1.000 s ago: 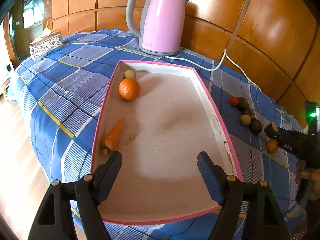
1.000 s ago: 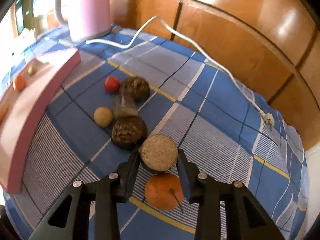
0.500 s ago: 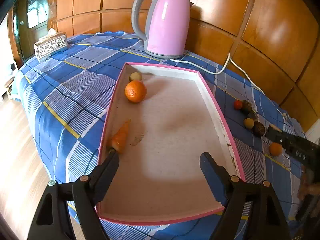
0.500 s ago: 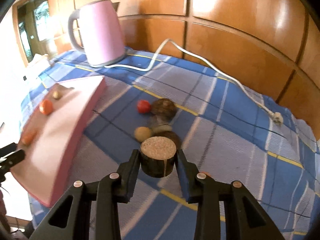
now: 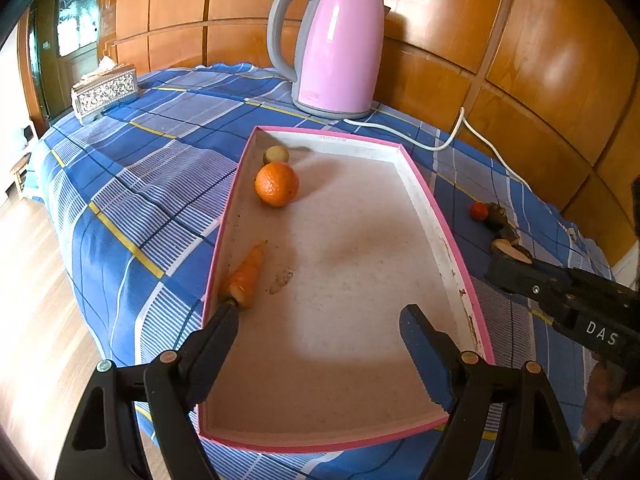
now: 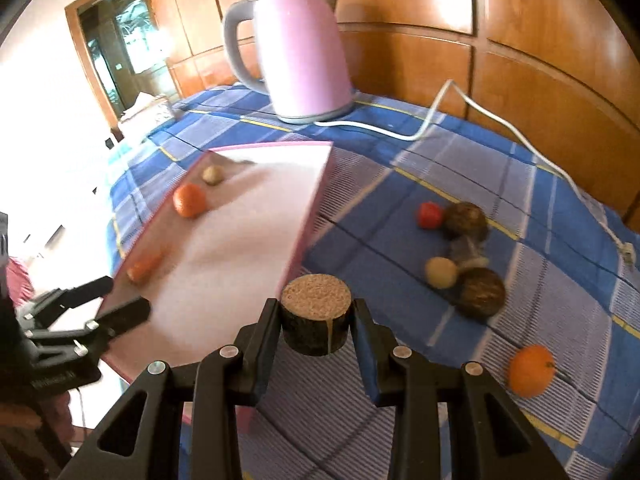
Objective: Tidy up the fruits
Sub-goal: 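Carry the round slice into the tray and open the right gripper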
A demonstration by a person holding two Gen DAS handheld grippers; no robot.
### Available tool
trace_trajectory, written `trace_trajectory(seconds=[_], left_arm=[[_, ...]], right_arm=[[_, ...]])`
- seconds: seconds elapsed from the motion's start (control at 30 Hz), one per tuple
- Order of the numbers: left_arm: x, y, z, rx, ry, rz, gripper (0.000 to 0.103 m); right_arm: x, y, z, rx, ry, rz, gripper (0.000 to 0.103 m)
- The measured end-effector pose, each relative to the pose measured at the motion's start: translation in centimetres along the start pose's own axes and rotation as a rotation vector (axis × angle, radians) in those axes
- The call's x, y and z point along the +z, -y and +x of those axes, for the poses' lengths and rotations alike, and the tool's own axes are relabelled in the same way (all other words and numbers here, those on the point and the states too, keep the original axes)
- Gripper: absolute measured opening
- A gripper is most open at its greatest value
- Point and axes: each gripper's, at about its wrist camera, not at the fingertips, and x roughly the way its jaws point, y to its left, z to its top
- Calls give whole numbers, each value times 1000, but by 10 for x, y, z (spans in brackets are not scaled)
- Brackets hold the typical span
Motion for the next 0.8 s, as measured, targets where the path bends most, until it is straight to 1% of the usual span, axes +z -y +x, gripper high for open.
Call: trace_trajectory(seconds=[0.17,0.27,0.33,0.4,0.53,0.6,0.67,0.8], left_arm=[[3,-7,0,-5,6,-25,85],[4,-10,0,-8,6,-41,85],[5,-11,0,-8,6,-47,85],[6,-12,0,-10,5,-52,85],[6,-14,1,-6,6,-57,85],[7,-15,1,-1,10,-57,85],[8,-17,2,4,11,-61,85],[9,-22,4,11,5,-74,85]], right_arm=[[9,-10,5,76,-1,29,36],[12,-4,6,122,0,86,36],[13,5,5,160,2,148,36],[16,18,3,166,12,202,36],[23,33,1,174,22,259,36],[27,35,2,172,26,260,36],[32,27,7,170,18,231,36],[41,-1,22,169,-13,128,36]])
